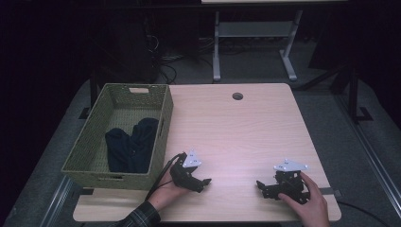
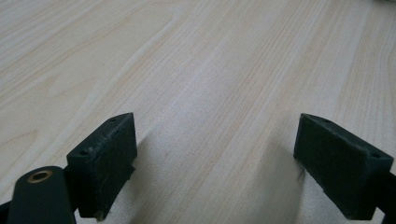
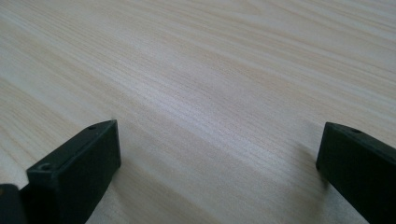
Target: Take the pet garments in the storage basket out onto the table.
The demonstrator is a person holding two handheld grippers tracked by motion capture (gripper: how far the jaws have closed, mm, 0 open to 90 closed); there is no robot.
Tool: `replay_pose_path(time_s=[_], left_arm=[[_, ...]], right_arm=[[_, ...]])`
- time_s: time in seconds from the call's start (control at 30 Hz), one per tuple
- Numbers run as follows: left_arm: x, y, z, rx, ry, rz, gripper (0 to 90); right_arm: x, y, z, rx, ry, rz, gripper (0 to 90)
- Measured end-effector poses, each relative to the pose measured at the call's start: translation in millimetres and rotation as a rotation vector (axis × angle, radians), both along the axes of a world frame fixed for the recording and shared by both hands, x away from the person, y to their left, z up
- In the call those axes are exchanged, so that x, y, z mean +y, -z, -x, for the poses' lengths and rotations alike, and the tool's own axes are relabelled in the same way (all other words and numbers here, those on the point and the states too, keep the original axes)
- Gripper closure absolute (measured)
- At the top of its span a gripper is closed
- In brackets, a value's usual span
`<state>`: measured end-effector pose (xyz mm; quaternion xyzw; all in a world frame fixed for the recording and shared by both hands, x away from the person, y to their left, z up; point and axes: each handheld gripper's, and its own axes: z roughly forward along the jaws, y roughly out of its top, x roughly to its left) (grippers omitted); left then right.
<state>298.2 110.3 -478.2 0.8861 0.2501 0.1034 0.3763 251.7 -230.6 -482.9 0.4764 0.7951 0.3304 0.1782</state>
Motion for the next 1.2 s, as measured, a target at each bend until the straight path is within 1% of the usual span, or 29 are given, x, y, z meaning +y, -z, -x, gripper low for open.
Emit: replay_pose_path(time_s=[0.17, 0.3, 0.53, 0.6, 0.67, 0.7, 0.77, 0.83, 0.9, 0.97, 1.03, 1.2], left_arm=[[0.0, -0.1, -0.2, 0.001, 0.001, -0.001, 12.6], [-1.2, -2.0, -1.3, 0.013, -0.008, -0.015, 13.0], [0.2, -5.3, -5.2, 0.041, -0.025, -0.028, 13.1], [1.7, -6.9, -6.6, 0.042, -0.029, -0.024, 13.1], [3.0, -8.0, -7.5, 0.050, -0.035, -0.005, 13.3], [3.1, -8.6, -7.7, 0.053, -0.035, -0.005, 13.4], [2.7, -9.5, -7.7, 0.051, -0.030, -0.013, 13.4], [2.4, -11.0, -7.2, 0.052, -0.028, -0.006, 13.4], [2.4, -13.0, -7.4, 0.043, -0.027, -0.004, 13.4], [2.8, -14.5, -8.3, 0.048, -0.033, 0.003, 13.6], [2.5, -16.1, -8.7, 0.041, -0.035, -0.004, 13.6], [2.4, -23.5, -10.0, 0.020, -0.044, 0.002, 13.6]], right_arm=[[0.0, 0.0, 0.0, 0.000, 0.000, 0.000, 0.0], [0.0, 0.0, 0.0, 0.000, 0.000, 0.000, 0.0], [-0.1, 0.0, -0.1, 0.000, -0.001, -0.001, 0.0], [-0.2, -0.1, -0.1, 0.000, -0.001, 0.000, 0.0], [-0.3, -0.1, -0.2, 0.000, -0.002, 0.001, 0.0], [-0.2, 0.0, -0.2, 0.000, -0.003, -0.001, 0.0], [-0.3, 0.0, -0.2, 0.000, -0.003, -0.002, 0.0], [-0.3, 0.0, -0.2, 0.000, -0.004, -0.002, 0.0], [-0.4, 0.1, -0.2, -0.001, -0.005, -0.001, 0.0], [-0.3, 0.0, -0.2, 0.001, -0.003, -0.002, 0.0], [-0.1, -0.1, 0.1, 0.005, -0.001, -0.004, 0.0], [-0.1, -0.1, 0.1, 0.005, -0.001, -0.004, 0.0]])
